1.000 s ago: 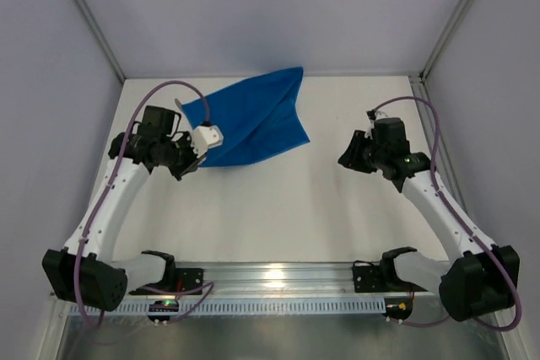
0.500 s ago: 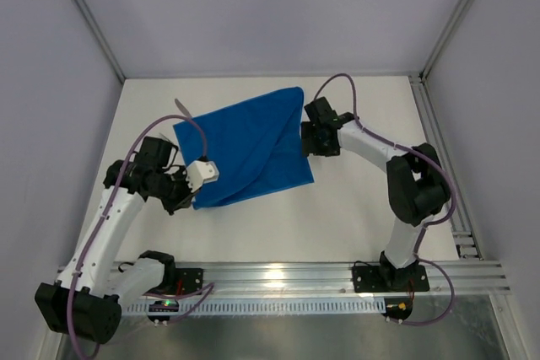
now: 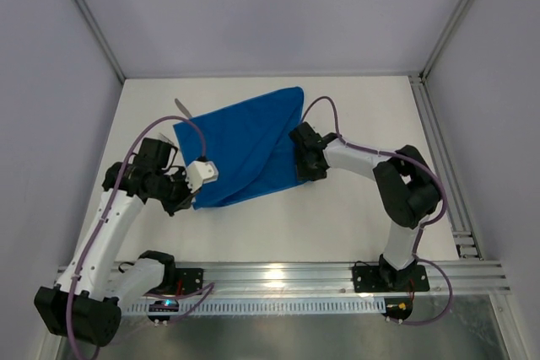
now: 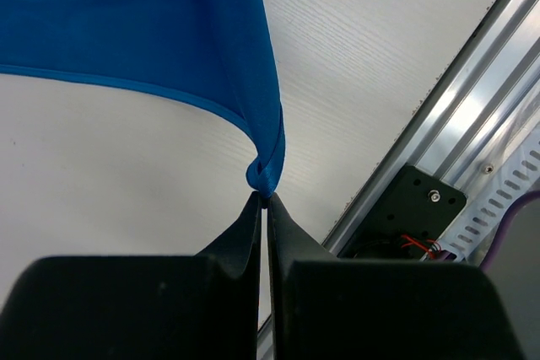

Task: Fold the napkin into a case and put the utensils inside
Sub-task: Flatten out the crumpled napkin at the center of the board, then fold and flatten the napkin at the center of the board.

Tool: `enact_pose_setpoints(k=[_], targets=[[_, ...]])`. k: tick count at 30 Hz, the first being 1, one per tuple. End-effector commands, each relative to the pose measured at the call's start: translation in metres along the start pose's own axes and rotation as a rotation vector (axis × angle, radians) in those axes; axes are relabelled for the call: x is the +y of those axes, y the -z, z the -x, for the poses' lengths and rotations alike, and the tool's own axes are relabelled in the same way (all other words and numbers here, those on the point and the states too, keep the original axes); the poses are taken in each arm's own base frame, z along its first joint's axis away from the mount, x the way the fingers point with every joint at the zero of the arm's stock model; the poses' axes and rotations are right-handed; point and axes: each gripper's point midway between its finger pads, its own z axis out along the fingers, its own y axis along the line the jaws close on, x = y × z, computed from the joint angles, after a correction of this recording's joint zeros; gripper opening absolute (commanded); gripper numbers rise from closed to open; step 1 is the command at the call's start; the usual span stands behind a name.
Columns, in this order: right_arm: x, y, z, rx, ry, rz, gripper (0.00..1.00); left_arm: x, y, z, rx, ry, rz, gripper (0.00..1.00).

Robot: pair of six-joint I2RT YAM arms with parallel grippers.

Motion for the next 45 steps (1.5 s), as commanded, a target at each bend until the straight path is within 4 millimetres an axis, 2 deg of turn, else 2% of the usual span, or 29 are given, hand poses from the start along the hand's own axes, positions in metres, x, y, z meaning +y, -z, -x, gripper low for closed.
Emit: enact_pose_setpoints(k=[1,2,4,5,6,8,9,10,11,12,13,15,16,20,21,23,24,27,30,34,38,40,43,45], targets=[[-0.007,-0.016,-0.02,0.032,-0.018,-0.035,0.35,-0.002,0.005,0.006,-0.036,0.004,0.009,0.0],[-0.005,-0.012,-0.021,0.026,-0.021,-0.019,0.19,-0.003,0.004,0.006,-0.036,0.004,0.009,0.0],[-0.007,-0.009,-0.026,0.016,-0.033,-0.01,0.05,-0.003,0.005,0.006,-0.038,0.007,0.011,0.0],[-0.011,-0.006,-0.03,0.013,-0.036,-0.014,0.04,-0.003,0.006,0.007,-0.04,0.008,0.011,0.0],[-0.01,0.005,-0.023,-0.023,-0.045,0.003,0.04,-0.003,0.007,0.008,-0.044,0.008,0.01,0.0],[-0.015,0.016,-0.025,-0.043,-0.053,0.003,0.04,-0.005,0.008,0.008,-0.047,0.008,0.007,0.0],[-0.017,0.031,-0.02,-0.08,-0.067,0.015,0.04,-0.006,0.009,0.009,-0.053,0.01,0.004,0.0],[-0.019,0.038,-0.019,-0.097,-0.074,0.016,0.04,-0.007,0.009,0.009,-0.054,0.009,0.001,0.0],[-0.025,0.042,-0.024,-0.1,-0.08,0.011,0.04,-0.008,0.01,0.01,-0.06,0.004,0.002,0.0],[-0.028,0.058,-0.021,-0.139,-0.098,0.024,0.04,-0.009,0.009,0.009,-0.06,0.006,-0.004,0.0],[-0.029,0.065,-0.022,-0.152,-0.104,0.029,0.04,-0.009,0.009,0.01,-0.063,0.001,-0.006,0.0],[-0.039,0.077,-0.033,-0.143,-0.11,0.021,0.04,-0.01,0.008,0.009,-0.064,0.004,-0.013,0.0],[-0.041,0.092,-0.032,-0.175,-0.122,0.037,0.04,-0.012,0.007,0.011,-0.072,0.005,-0.025,0.0],[-0.061,0.12,-0.058,-0.172,-0.143,0.03,0.04,-0.023,0.005,0.007,-0.065,0.003,-0.08,0.0],[-0.07,0.125,-0.074,-0.134,-0.14,0.008,0.04,-0.025,0.004,0.004,-0.058,-0.006,-0.09,0.0],[-0.078,0.143,-0.085,-0.148,-0.173,0.025,0.04,-0.031,0.0,-0.006,-0.026,0.003,-0.114,0.0],[-0.085,0.149,-0.099,-0.115,-0.179,0.014,0.04,-0.032,-0.002,-0.009,-0.018,0.004,-0.12,0.0],[-0.09,0.176,-0.115,-0.126,-0.234,0.062,0.04,-0.041,-0.008,-0.018,-0.003,0.008,-0.157,0.0],[-0.089,0.198,-0.122,-0.148,-0.277,0.131,0.04,-0.048,-0.007,-0.021,0.009,0.009,-0.195,0.0],[-0.084,0.209,-0.136,-0.096,-0.288,0.183,0.04,-0.055,-0.001,-0.026,0.047,0.004,-0.241,0.0],[-0.083,0.203,-0.146,-0.05,-0.281,0.179,0.04,-0.056,-0.002,-0.027,0.053,0.043,-0.233,0.0],[-0.082,0.2,-0.146,-0.027,-0.262,0.169,0.04,-0.049,-0.004,-0.025,0.049,0.061,-0.197,0.0],[-0.083,0.196,-0.132,-0.058,-0.226,0.137,0.04,-0.02,-0.006,-0.004,-0.01,0.12,-0.064,0.0],[-0.077,0.192,-0.108,-0.082,-0.173,0.122,0.04,-0.001,-0.009,0.013,-0.041,0.183,-0.015,0.0]])
